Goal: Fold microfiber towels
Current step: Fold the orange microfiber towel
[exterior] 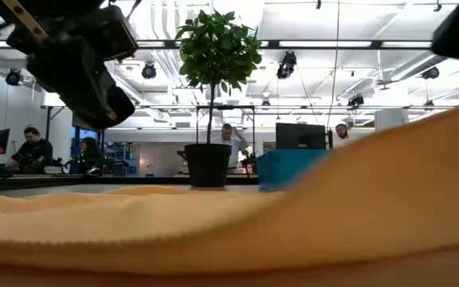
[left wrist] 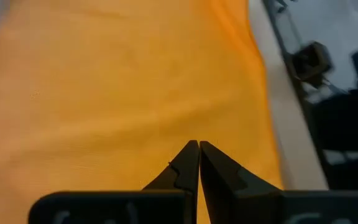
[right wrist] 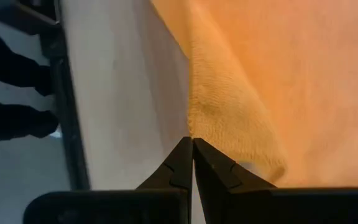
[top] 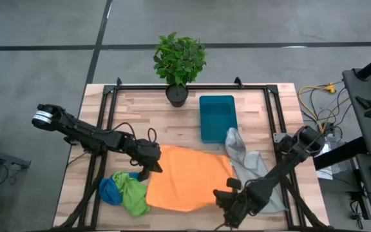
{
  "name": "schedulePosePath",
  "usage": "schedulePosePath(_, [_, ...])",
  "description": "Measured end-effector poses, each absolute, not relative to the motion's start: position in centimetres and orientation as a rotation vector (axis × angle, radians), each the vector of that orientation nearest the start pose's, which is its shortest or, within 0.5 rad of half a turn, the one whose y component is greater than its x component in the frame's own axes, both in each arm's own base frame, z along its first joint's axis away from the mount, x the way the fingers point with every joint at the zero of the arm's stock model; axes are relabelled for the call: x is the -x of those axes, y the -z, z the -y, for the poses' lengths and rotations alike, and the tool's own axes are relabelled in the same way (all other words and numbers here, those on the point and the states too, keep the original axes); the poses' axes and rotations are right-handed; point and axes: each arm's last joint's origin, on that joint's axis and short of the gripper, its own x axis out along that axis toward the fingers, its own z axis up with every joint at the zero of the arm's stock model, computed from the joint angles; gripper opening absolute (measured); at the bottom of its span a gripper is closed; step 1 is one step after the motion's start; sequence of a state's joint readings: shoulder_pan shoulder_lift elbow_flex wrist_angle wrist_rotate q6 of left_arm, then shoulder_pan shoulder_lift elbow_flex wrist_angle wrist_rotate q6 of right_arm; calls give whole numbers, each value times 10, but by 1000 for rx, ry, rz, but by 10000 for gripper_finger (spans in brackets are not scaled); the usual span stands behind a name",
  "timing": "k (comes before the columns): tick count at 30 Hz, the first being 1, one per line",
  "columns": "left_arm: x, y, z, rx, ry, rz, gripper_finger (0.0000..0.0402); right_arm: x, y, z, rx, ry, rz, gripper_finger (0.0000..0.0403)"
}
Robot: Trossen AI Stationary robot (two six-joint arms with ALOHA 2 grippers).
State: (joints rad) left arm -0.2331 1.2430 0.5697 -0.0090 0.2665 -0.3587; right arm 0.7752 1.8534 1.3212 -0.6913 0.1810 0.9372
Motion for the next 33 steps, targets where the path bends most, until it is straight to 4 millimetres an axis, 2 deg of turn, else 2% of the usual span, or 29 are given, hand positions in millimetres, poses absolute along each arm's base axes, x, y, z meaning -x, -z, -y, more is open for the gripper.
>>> schedulePosePath(6, [-222,-188,85,316,541,-797,0,-258,-193,-265,-297,-37,-1241,9])
schedulePosePath(13, [-211,-191,115,305,620,-822,0,-253,-185,-270,-286,-57,-1268,9])
schedulePosePath(24, [-170,-198,187,4,419,-749,0,-258,-173,-271,-390,-84,-1184,9])
schedulePosePath(27, [-171,-192,203,-40,397,-795,0,-258,-168,-272,-433,-100,-1154,9])
schedulePosePath(33, [-191,-172,233,-133,358,-912,0,-257,-162,-271,-452,-131,-1159,8])
